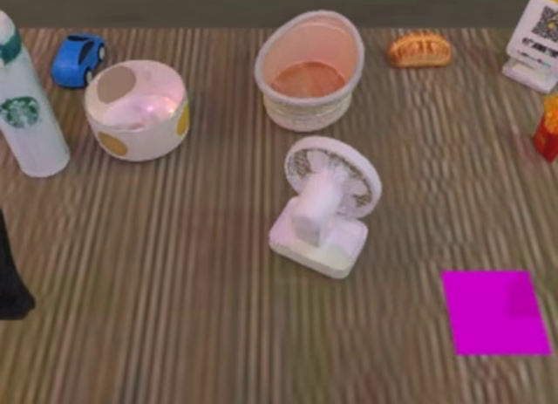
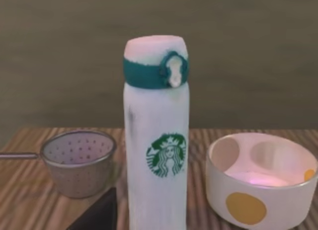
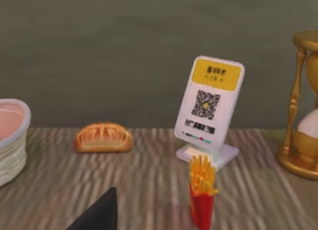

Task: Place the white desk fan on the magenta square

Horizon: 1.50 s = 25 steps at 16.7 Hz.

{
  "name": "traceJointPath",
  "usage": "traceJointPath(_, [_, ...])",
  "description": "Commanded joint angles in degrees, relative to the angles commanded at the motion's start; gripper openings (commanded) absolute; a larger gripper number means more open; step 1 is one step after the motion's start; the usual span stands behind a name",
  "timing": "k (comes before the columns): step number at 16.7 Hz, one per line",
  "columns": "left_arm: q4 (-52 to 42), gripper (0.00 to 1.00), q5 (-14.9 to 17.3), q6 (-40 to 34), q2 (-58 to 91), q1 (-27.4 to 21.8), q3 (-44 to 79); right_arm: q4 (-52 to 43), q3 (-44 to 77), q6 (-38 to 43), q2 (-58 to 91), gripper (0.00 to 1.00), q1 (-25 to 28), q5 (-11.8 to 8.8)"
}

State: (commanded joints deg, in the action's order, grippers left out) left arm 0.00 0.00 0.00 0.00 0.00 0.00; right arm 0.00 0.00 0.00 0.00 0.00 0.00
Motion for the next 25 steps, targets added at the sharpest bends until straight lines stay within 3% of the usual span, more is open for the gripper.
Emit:
traceJointPath(5, [0.0,1.0,0.0,0.0,0.0,0.0,0.0,-3.1,3.4,-1.1,3.5,1.0,1.3,-0.3])
traceJointPath(9, [0.0,1.0,0.0,0.0,0.0,0.0,0.0,-13.1,16.3,-4.3,16.5,1.0,5.4,-0.8])
traceJointPath(25, [0.0,1.0,0.0,0.0,0.0,0.0,0.0,-74.4,115.1,-23.0,114.0,1.0,28.5,-1.8])
